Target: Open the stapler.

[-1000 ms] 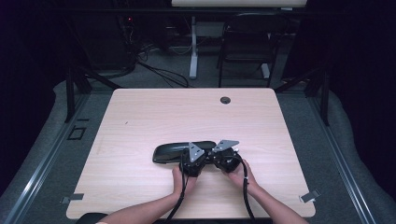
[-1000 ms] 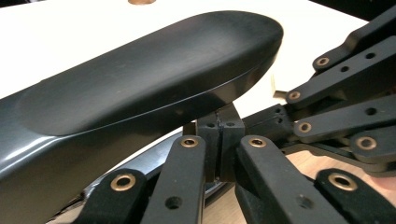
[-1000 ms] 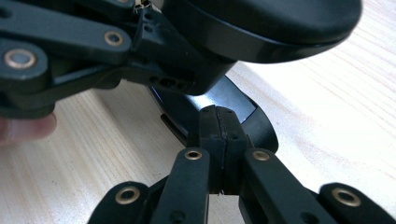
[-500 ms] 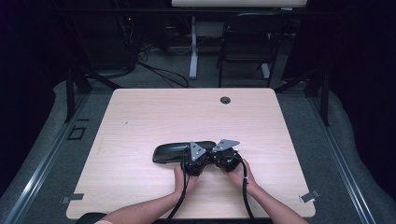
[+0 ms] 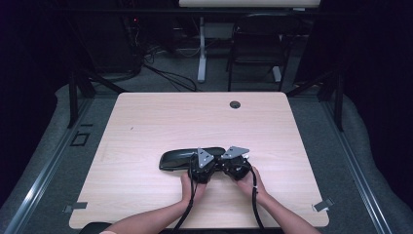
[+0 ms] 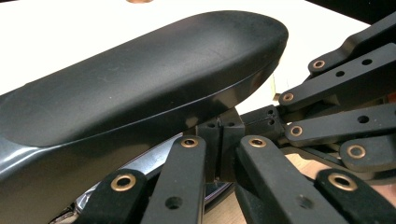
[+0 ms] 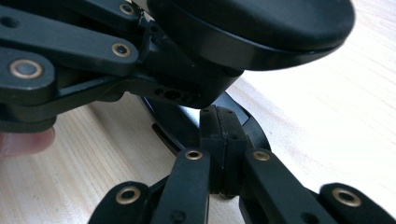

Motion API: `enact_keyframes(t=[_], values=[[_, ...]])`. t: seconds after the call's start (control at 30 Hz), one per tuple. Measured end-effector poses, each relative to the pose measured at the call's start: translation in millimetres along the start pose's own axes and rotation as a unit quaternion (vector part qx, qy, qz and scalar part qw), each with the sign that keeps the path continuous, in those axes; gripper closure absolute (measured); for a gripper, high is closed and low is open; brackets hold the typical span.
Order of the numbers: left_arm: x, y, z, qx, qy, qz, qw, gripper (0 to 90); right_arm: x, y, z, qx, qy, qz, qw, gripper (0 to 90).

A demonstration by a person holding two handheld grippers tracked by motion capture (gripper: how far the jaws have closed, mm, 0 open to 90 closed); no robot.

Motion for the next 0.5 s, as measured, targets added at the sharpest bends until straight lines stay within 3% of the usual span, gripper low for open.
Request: enact_keyframes(t=[0.5], values=[[-0.8,0.5,-0.8,0.004,0.004,0.002,1.0,90.0,0.8,0.7,0.4,0.003,0.005,0.002,1.0,90.0]])
Point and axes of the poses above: each handheld gripper's, and its own axes: x roughly forward along the jaws, y roughly out of its top, z roughly to its right, the point moved 10 cm from there along x, roughly forward along the jaws, and after that the axes turned 2 degrees about y, right-handed, at the moved point
